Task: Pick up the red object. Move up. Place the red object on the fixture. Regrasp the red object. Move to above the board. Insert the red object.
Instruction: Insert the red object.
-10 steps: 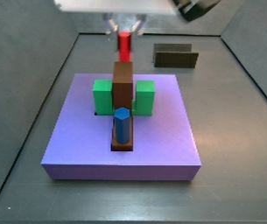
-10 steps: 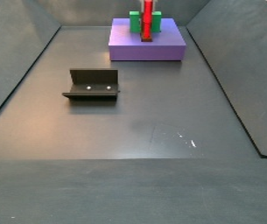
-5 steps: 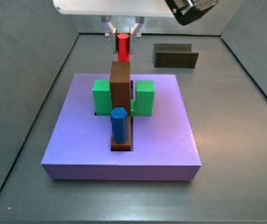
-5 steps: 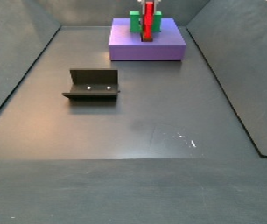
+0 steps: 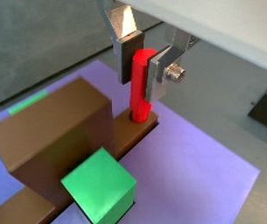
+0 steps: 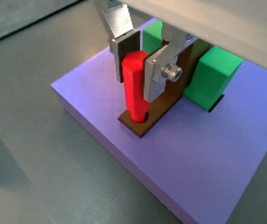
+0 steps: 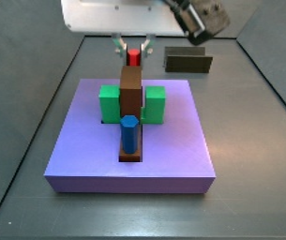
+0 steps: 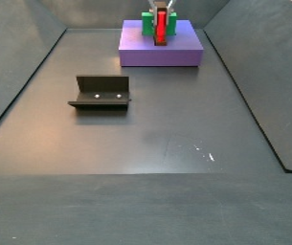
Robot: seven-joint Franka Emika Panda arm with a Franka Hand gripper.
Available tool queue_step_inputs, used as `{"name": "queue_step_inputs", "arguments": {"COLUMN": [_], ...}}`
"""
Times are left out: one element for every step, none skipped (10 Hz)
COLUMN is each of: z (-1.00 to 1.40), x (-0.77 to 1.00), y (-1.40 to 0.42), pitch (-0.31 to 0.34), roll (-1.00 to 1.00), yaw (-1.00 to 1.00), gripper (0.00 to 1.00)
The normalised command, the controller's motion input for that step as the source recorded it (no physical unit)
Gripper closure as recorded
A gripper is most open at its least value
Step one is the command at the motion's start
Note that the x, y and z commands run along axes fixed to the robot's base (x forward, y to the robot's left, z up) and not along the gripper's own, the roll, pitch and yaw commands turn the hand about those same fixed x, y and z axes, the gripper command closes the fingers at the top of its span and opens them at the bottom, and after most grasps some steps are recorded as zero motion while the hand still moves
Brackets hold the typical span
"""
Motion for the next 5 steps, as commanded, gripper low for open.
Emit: {"name": "queue_step_inputs", "arguments": {"z": [-0.39, -0.36, -0.32, 0.0, 0.0], "x": [0.0, 0.0, 0.0, 0.0, 0.0], "y": [0.0, 0.0, 0.0, 0.0, 0.0], "pitch": [-0.074, -0.044, -0.023, 0.0, 0.0], "roll": [0.0, 0.01, 0.02, 0.01, 0.01], "yaw": [0.0, 0.0, 0.0, 0.0, 0.0], "gripper": [1.0, 1.0, 1.0, 1.0, 1.0]}}
